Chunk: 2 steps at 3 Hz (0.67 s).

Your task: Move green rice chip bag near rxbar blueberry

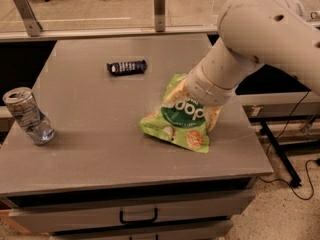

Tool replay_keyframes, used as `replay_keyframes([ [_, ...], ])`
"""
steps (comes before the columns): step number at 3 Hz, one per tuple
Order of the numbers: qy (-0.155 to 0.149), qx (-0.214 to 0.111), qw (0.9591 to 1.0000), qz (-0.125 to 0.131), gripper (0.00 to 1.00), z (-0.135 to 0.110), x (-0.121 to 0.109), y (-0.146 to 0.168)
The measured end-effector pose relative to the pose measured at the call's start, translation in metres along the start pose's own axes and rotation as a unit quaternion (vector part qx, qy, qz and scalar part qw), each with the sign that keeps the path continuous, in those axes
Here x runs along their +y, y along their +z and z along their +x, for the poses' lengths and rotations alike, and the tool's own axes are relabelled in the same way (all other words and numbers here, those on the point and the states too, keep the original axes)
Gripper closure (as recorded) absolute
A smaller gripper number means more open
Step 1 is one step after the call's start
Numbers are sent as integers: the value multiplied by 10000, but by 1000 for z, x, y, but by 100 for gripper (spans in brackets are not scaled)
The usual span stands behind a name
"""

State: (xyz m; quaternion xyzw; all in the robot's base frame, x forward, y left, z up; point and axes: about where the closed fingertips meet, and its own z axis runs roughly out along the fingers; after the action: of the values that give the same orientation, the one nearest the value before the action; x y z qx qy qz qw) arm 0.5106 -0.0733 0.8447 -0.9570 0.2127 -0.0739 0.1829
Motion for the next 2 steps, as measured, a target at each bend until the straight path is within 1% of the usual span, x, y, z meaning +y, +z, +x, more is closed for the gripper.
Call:
replay_keyframes([
  [1, 7, 11, 10000, -13, 62, 2, -8, 5],
  [2, 8, 12, 10000, -12, 87, 2, -9, 4],
])
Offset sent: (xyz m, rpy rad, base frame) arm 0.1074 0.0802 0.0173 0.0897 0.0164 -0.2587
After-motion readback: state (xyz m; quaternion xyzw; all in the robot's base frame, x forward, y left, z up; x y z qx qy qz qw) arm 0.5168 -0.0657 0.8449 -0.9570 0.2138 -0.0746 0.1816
